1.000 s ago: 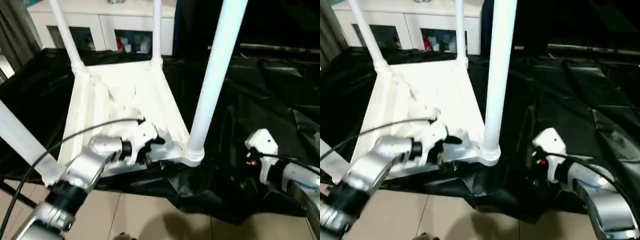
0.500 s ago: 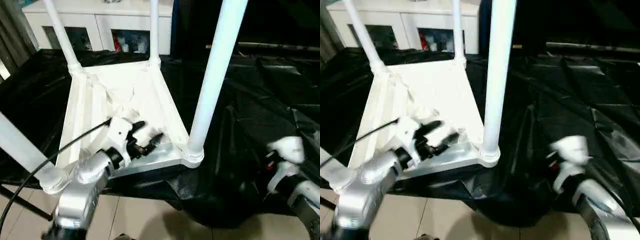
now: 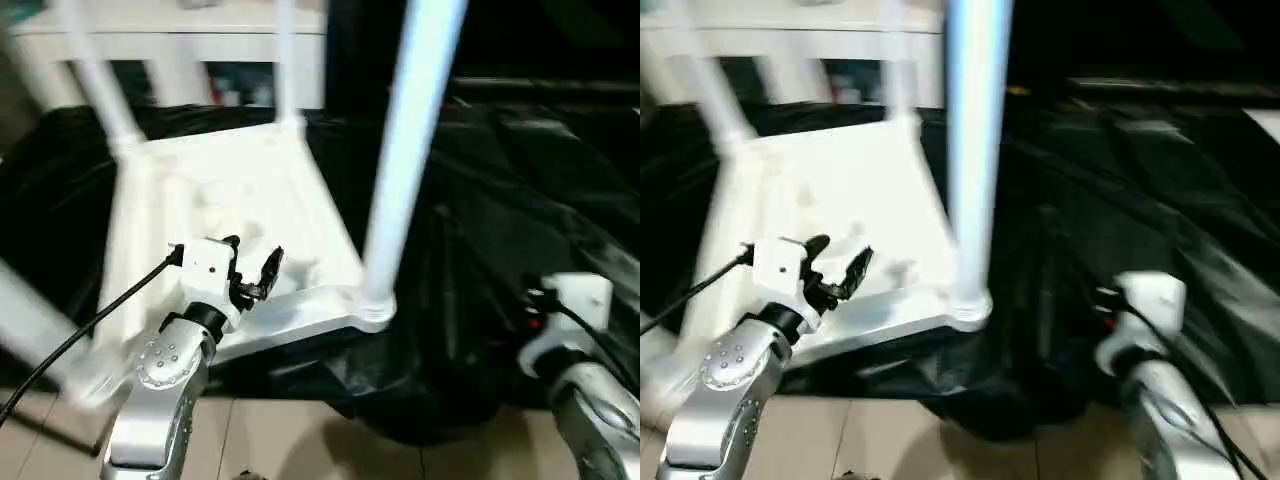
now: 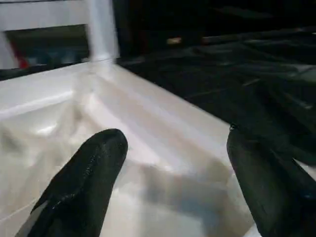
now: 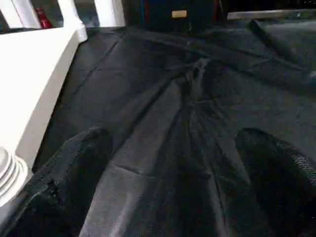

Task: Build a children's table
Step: Rotate table base

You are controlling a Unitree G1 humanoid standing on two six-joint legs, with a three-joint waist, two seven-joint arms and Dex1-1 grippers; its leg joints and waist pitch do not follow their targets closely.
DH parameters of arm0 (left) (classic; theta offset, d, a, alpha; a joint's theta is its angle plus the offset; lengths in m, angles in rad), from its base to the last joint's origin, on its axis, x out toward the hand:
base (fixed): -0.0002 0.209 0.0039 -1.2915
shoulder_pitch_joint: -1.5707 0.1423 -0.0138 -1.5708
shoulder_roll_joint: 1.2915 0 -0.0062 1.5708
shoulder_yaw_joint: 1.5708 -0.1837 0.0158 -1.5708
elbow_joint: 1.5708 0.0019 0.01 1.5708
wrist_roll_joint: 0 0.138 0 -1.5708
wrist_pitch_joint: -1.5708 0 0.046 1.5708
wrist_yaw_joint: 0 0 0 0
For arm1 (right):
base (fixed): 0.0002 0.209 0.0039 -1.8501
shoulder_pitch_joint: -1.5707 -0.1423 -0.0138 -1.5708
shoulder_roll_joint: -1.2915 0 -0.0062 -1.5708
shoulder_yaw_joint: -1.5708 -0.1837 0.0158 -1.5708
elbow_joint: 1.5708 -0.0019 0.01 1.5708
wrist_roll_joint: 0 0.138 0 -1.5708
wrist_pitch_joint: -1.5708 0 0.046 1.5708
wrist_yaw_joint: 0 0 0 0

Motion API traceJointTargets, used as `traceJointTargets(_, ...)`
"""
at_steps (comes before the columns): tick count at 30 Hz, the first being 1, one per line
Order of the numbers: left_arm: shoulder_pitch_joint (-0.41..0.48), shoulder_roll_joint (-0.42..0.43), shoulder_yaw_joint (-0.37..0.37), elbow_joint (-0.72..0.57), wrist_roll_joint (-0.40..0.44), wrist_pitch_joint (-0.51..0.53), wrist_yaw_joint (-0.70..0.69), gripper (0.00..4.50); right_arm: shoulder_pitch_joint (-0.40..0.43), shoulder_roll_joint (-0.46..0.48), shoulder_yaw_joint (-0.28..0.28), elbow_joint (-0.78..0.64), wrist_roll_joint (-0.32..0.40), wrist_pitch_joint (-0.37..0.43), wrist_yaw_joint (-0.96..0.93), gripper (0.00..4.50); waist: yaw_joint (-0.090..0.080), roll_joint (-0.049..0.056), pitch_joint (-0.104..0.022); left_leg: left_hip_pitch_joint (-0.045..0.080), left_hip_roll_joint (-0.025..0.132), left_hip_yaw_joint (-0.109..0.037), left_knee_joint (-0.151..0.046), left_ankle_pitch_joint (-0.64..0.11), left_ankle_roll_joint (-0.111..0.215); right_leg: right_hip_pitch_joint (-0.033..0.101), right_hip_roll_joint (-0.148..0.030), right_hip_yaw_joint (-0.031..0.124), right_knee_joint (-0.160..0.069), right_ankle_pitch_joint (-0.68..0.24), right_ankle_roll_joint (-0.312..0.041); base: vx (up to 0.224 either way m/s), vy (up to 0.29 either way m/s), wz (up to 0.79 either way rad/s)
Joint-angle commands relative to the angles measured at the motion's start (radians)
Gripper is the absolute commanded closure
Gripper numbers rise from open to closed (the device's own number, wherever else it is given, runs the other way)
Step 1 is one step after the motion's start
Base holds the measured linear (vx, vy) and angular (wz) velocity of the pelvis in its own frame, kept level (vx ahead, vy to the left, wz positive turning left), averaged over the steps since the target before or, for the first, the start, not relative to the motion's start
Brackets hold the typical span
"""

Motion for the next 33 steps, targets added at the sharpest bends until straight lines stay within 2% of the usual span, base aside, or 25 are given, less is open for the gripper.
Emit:
traceJointTargets(1, 0.004, -0.006, 0.013, -0.003, -0.002, 0.012, 0.022, 0.71, -0.027, -0.027, 0.016, 0.01, -0.009, 0.005, 0.016, 0.0, -0.007, -0.025, -0.028, 0.003, -0.016, 0.002, -0.075, -0.505, 0.051, 0.026, -0.041, 0.021, -0.107, -0.622, -0.052, 0.057, 0.028, -0.08)
traceJointTargets(2, 0.009, -0.009, 0.013, -0.004, 0.0, 0.013, 0.027, 0.71, -0.036, -0.032, 0.019, 0.012, -0.006, 0.009, 0.022, 0.0, -0.006, -0.02, -0.032, -0.001, -0.019, 0.006, -0.073, -0.444, 0.061, 0.037, -0.044, 0.031, -0.106, -0.617, -0.074, 0.057, 0.028, -0.08)
traceJointTargets(3, 0.024, -0.016, 0.011, -0.015, -0.001, 0.014, 0.036, 0.71, -0.05, -0.053, 0.033, 0.021, -0.009, 0.006, 0.045, 0.0, -0.013, -0.059, -0.036, -0.011, -0.02, 0.008, -0.071, -0.4, 0.077, 0.047, -0.042, 0.037, -0.107, -0.588, -0.087, 0.084, 0.022, -0.05)
traceJointTargets(4, 0.049, -0.027, 0.008, -0.034, -0.002, 0.014, 0.05, 0.71, -0.065, -0.078, 0.05, 0.036, -0.017, -0.002, 0.071, 0.0, -0.005, -0.043, -0.045, -0.024, -0.021, 0.008, -0.067, -0.29, 0.109, 0.067, -0.044, 0.043, -0.093, -0.482, -0.125, 0.11, 0.006, -0.01)
traceJointTargets(7, 0.082, -0.038, 0.003, -0.057, 0.014, 0.013, 0.078, 0.71, -0.086, -0.091, 0.065, 0.071, -0.029, -0.012, 0.091, 0.0, -0.006, -0.068, -0.059, 0.003, -0.017, 0.017, -0.061, -0.184, 0.19, 0.061, -0.028, 0.042, -0.074, -0.291, -0.221, 0.13, -0.013, 0.06)
traceJointTargets(10, 0.093, -0.053, 0.009, -0.073, 0.019, 0.016, 0.104, 0.71, -0.109, -0.094, 0.08, 0.1, -0.034, -0.014, 0.099, 0.0, 0.01, -0.088, -0.081, 0.016, -0.021, 0.002, -0.044, 0.033, 0.326, 0.079, -0.007, 0.031, -0.025, 0.009, -0.236, 0.169, -0.024, 0.09)
traceJointTargets(11, 0.096, -0.059, 0.012, -0.077, 0.014, 0.01, 0.106, 0.71, -0.113, -0.094, 0.084, 0.105, -0.034, -0.017, 0.102, 0.0, 0.011, -0.08, -0.082, 0.037, -0.017, -0.008, -0.042, 0.087, 0.363, 0.065, -0.001, 0.024, -0.01, 0.055, -0.235, 0.19, -0.018, 0.09)
traceJointTargets(12, 0.101, -0.067, 0.017, -0.083, 0.007, 0.002, 0.11, 0.71, -0.117, -0.095, 0.09, 0.112, -0.034, -0.022, 0.107, 0.0, 0.007, -0.104, -0.091, 0.064, -0.007, -0.028, -0.024, 0.218, 0.459, 0.05, 0.005, 0.017, 0.021, 0.153, -0.222, 0.184, -0.032, 0.09)
traceJointTargets(13, 0.12, -0.074, 0.021, -0.089, 0.012, -0.031, 0.123, 0.71, -0.133, -0.071, 0.089, 0.158, -0.021, -0.037, 0.1, 0.0, 0.004, -0.105, -0.09, 0.095, 0.001, -0.06, 0.002, 0.424, 0.539, 0.008, 0.008, 0.017, 0.059, 0.249, -0.191, 0.161, -0.048, 0.1)
traceJointTargets(14, 0.13, -0.074, 0.021, -0.089, 0.018, -0.044, 0.127, 0.71, -0.136, -0.064, 0.091, 0.18, -0.026, -0.049, 0.092, 0.0, -0.015, -0.092, -0.098, 0.187, 0.066, -0.142, 0.029, 0.727, 0.602, -0.11, -0.02, 0.022, 0.11, 0.184, -0.131, 0.161, -0.048, 0.1)
traceJointTargets(15, 0.133, -0.073, 0.02, -0.088, 0.021, -0.048, 0.129, 0.71, -0.137, -0.062, 0.091, 0.188, -0.03, -0.054, 0.089, 0.0, -0.03, -0.104, -0.104, 0.199, 0.096, -0.18, 0.035, 0.892, 0.621, -0.138, -0.055, 0.045, 0.116, 0.141, -0.082, 0.104, -0.074, -0.14)
traceJointTargets(16, 0.149, -0.071, 0.007, -0.132, 0.027, -0.029, 0.132, 0.71, -0.127, -0.051, 0.085, 0.174, -0.013, -0.05, 0.091, 0.0, -0.019, -0.134, -0.105, 0.105, 0.011, -0.16, 0.078, 1.012, 0.482, -0.089, -0.102, 0.104, 0.085, 0.323, -0.011, 0.019, -0.089, -0.41)
traceJointTargets(17, 0.15, -0.071, 0.006, -0.136, 0.027, -0.027, 0.132, 0.71, -0.126, -0.05, 0.084, 0.172, -0.012, -0.049, 0.092, 0.0, 0.004, -0.169, -0.099, -0.014, -0.083, -0.101, 0.091, 0.836, 0.378, 0.016, -0.076, 0.131, 0.089, 0.556, 0.056, 0.019, -0.089, -0.41)
traceJointTargets(18, 0.146, -0.061, -0.007, -0.162, 0.028, 0.0, 0.125, 0.71, -0.123, -0.043, 0.081, 0.158, 0.008, -0.047, 0.104, 0.0, 0.044, -0.166, -0.074, -0.082, -0.115, -0.056, 0.069, 0.38, 0.234, 0.062, -0.071, 0.149, 0.074, 0.972, 0.116, 0.0, 0.0, 0.0)
traceJointTargets(19, 0.146, -0.06, -0.009, -0.164, 0.031, 0.002, 0.125, 0.71, -0.122, -0.043, 0.081, 0.157, 0.009, -0.047, 0.105, 0.0, 0.051, -0.154, -0.091, -0.064, -0.098, -0.04, 0.042, 0.211, 0.091, 0.073, -0.043, 0.124, 0.095, 1.184, 0.107, 0.0, 0.0, 0.0)
traceJointTargets(20, 0.143, -0.056, -0.014, -0.165, 0.034, 0.013, 0.125, 0.71, -0.12, -0.045, 0.082, 0.16, 0.008, -0.053, 0.108, 0.0, 0.053, -0.137, -0.093, -0.063, -0.093, -0.036, 0.023, 0.195, 0.016, 0.085, -0.014, 0.105, 0.1, 1.181, 0.093, 0.0, 0.0, 0.0)
traceJointTargets(21, 0.134, -0.048, -0.019, -0.165, 0.039, 0.03, 0.121, 0.71, -0.117, -0.053, 0.092, 0.175, -0.001, -0.077, 0.12, 0.0, 0.057, -0.111, -0.09, -0.052, -0.079, -0.043, 0.017, 0.188, -0.009, 0.072, -0.011, 0.095, 0.096, 1.118, 0.087, -0.088, 0.027, -0.05)
traceJointTargets(22, 0.129, -0.049, -0.024, -0.163, 0.042, 0.035, 0.121, 0.71, -0.118, -0.06, 0.096, 0.191, -0.006, -0.095, 0.128, 0.0, 0.051, -0.106, -0.079, -0.044, -0.046, -0.051, 0.005, 0.149, -0.03, 0.058, -0.003, 0.079, 0.082, 0.921, 0.039, -0.065, 0.022, -0.04)
traceJointTargets(24, 0.116, -0.056, -0.012, -0.151, 0.023, 0.057, 0.121, 0.71, -0.126, -0.06, 0.098, 0.206, -0.011, -0.102, 0.129, 0.0, 0.047, -0.077, -0.076, -0.014, 0.01, -0.072, -0.011, 0.112, -0.031, 0.029, 0.01, 0.056, 0.074, 0.552, -0.119, -0.032, 0.011, -0.02)
traceJointTargets(25, 0.094, -0.052, -0.012, -0.137, 0.034, 0.068, 0.13, 0.71, -0.137, -0.063, 0.095, 0.215, -0.006, -0.105, 0.136, 0.0, 0.047, -0.054, -0.09, 0.01, 0.038, -0.087, -0.011, 0.122, 0.025, 0.017, -0.01, 0.053, 0.062, 0.366, -0.223, 0.0, 0.0, 0.0)
traceJointTargets(27, 0.062, -0.046, -0.019, -0.12, 0.047, 0.075, 0.134, 0.71, -0.148, -0.073, 0.084, 0.224, 0.007, -0.111, 0.157, 0.0, 0.06, -0.069, -0.084, -0.007, 0.025, -0.059, -0.005, 0.106, 0.114, 0.022, -0.024, 0.065, 0.037, 0.246, -0.339, -0.034, -0.013, 0.07)
traceJointTargets(28, 0.043, -0.035, -0.013, -0.104, 0.041, 0.069, 0.124, 0.71, -0.156, -0.065, 0.076, 0.231, 0.019, -0.113, 0.16, 0.0, 0.075, -0.09, -0.078, -0.029, -0.004, -0.028, 0.0, 0.038, 0.112, 0.034, -0.039, 0.082, 0.015, 0.165, -0.342, -0.119, 0.001, 0.09)
traceJointTargets(29, 0.034, -0.029, -0.01, -0.095, 0.036, 0.065, 0.118, 0.71, -0.16, -0.059, 0.071, 0.235, 0.027, -0.114, 0.161, 0.0, 0.084, -0.085, -0.072, -0.034, -0.004, -0.028, -0.01, -0.006, 0.086, 0.034, -0.049, 0.084, 0.012, 0.087, -0.312, -0.119, 0.001, 0.09)
traceJointTargets(30, 0.023, -0.018, -0.014, -0.084, 0.035, 0.057, 0.104, 0.71, -0.166, -0.055, 0.063, 0.247, 0.03, -0.116, 0.156, 0.0, 0.095, -0.105, -0.07, -0.021, 0.006, -0.017, -0.019, -0.085, 0.045, 0.027, -0.061, 0.093, -0.005, -0.064, -0.247, -0.113, -0.02, 0.04)
traceJointTargets(33, -0.003, 0.039, -0.052, -0.025, 0.053, 0.03, 0.036, 0.71, -0.176, -0.048, 0.053, 0.288, 0.04, -0.137, 0.157, 0.0, 0.106, -0.1, -0.065, -0.006, 0.016, -0.01, -0.043, -0.161, -0.014, 0.006, -0.056, 0.09, -0.01, -0.232, -0.157, -0.076, -0.031, 0.03)
